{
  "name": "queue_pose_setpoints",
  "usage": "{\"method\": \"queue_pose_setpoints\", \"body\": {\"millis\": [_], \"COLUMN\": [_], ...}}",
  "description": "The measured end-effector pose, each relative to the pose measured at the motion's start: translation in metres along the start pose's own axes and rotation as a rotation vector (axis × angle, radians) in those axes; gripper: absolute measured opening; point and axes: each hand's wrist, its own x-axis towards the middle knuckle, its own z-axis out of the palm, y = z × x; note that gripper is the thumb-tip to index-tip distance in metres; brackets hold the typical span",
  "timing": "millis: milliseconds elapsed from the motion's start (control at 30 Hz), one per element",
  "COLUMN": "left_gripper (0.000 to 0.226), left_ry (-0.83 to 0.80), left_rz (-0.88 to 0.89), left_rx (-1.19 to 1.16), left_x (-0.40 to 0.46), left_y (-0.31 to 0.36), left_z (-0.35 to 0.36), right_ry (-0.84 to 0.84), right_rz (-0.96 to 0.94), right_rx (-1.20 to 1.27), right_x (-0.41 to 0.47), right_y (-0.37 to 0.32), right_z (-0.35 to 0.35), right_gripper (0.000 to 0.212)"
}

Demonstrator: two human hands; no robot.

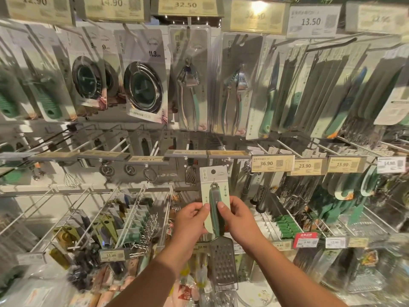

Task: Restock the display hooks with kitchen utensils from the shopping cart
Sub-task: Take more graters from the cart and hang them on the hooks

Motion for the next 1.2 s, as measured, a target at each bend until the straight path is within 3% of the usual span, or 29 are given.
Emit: {"method": "queue_pose_setpoints", "body": {"millis": [200,567,700,833,967,1133,1200], "left_gripper": [0.011,0.014,0.012,0.01,0.009,0.015,0.014], "left_ry": [-0.021,0.007,0.032,0.011,-0.028,-0.094,-0.14], "left_rz": [0.0,-0.023,-0.054,-0.079,-0.082,-0.142,-0.194], "left_rx": [-0.043,-0.034,-0.043,-0.041,-0.022,0.038,0.058], "left_x": [-0.001,0.004,0.008,0.015,0.021,0.032,0.035], "left_y": [0.001,-0.002,0.0,0.011,0.015,0.003,-0.003], "left_z": [0.005,-0.006,-0.011,-0.012,-0.015,-0.013,-0.004], "right_ry": [0.151,0.272,0.275,0.306,0.336,0.327,0.305], "right_rz": [-0.081,0.035,0.127,0.281,0.389,0.483,0.541], "right_rx": [-0.051,-0.05,-0.112,-0.1,-0.16,-0.191,-0.13], "right_x": [0.002,0.028,0.05,0.082,0.1,0.067,0.045], "right_y": [0.008,0.009,0.0,-0.009,-0.001,0.03,0.044], "right_z": [-0.005,-0.005,0.001,0.006,0.002,-0.011,-0.024], "right_gripper": [0.008,0.015,0.032,0.065,0.077,0.067,0.05]}}
